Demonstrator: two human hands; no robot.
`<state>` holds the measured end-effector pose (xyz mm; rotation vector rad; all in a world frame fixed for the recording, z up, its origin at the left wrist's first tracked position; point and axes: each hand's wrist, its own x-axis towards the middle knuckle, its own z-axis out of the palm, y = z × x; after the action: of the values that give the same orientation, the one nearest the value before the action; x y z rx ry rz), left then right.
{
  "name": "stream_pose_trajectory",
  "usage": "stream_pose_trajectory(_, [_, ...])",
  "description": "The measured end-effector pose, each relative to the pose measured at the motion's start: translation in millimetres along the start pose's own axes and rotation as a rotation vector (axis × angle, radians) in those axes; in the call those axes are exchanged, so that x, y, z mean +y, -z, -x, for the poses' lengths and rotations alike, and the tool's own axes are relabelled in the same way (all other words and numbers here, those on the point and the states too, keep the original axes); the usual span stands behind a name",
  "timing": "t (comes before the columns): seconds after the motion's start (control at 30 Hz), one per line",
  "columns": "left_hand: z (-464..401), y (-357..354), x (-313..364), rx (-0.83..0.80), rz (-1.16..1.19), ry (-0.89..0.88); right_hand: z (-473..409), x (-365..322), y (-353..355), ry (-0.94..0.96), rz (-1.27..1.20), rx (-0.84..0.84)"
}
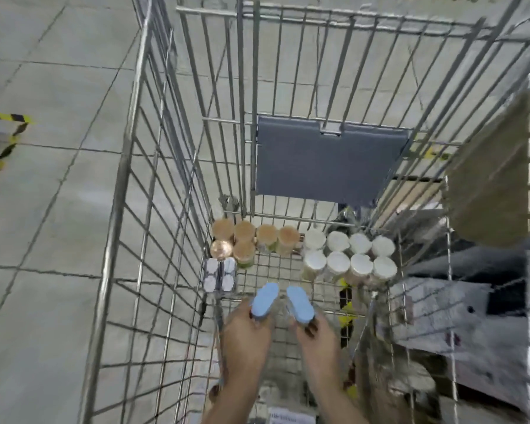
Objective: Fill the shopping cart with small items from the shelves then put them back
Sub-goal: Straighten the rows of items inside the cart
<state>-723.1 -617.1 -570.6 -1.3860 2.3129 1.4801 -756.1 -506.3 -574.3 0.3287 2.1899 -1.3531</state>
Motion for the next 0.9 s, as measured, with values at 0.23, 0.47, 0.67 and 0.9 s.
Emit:
stream_pose_trajectory(0.23, [-27.5, -20.4, 1.6, -0.058, 0.146, -0.022, -35.2, 12.1, -22.2, 0.072, 0.050, -0.009])
stream_pose_trajectory(0.47, [-42.3, -32.4, -23.1, -0.103, 0.204, -0.081, -49.3, 19.4, -32.2, 0.126, 0.002, -0.052])
stream_pose_trajectory(0.67, [-41.4, -27.6, -28.4, -0.181, 0.205, -0.102, -49.4, 24.2, -35.1, 0.180, 0.008, -0.146])
stream_pose_trajectory(0.9, [-40.1, -24.2, -27.6, -0.161, 0.272, -0.001, -49.7, 32.8, -29.0, 0.101, 0.089, -0.136])
